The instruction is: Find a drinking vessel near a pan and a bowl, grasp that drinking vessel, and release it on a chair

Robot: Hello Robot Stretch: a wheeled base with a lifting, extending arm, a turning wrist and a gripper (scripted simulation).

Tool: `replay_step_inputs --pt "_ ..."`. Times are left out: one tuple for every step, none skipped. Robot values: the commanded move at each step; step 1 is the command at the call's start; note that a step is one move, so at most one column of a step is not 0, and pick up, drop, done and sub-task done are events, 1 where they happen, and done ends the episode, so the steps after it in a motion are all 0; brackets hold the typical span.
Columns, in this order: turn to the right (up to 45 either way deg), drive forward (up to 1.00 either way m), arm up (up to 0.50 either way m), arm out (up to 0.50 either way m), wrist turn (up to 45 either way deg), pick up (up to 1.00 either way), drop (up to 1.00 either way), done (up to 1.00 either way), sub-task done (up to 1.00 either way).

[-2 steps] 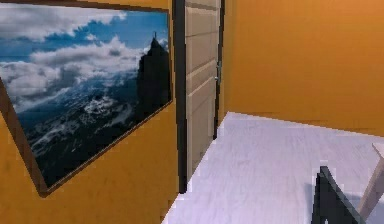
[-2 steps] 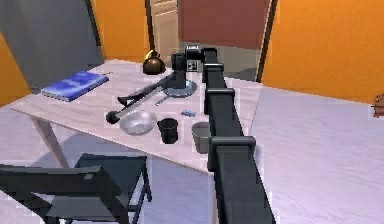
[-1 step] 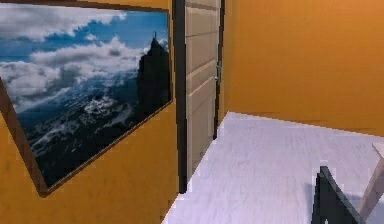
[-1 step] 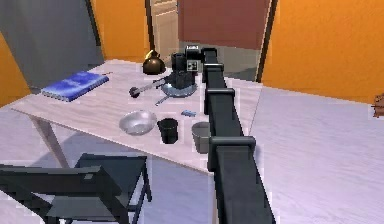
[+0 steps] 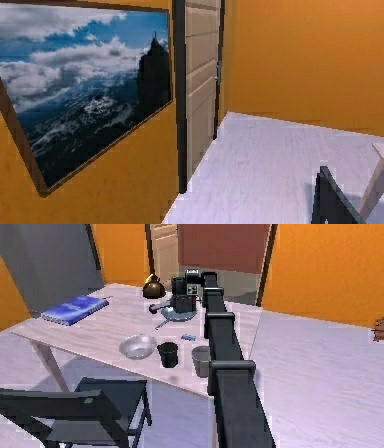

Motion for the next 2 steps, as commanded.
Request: replay_step_inputs --pt "0.0 0.0 -0.3 0.0 0.0 0.0 0.0 0.0 0.0" --pt "0.0 0.0 0.0 0.0 0.0 1.0 0.0 0.0 0.0"
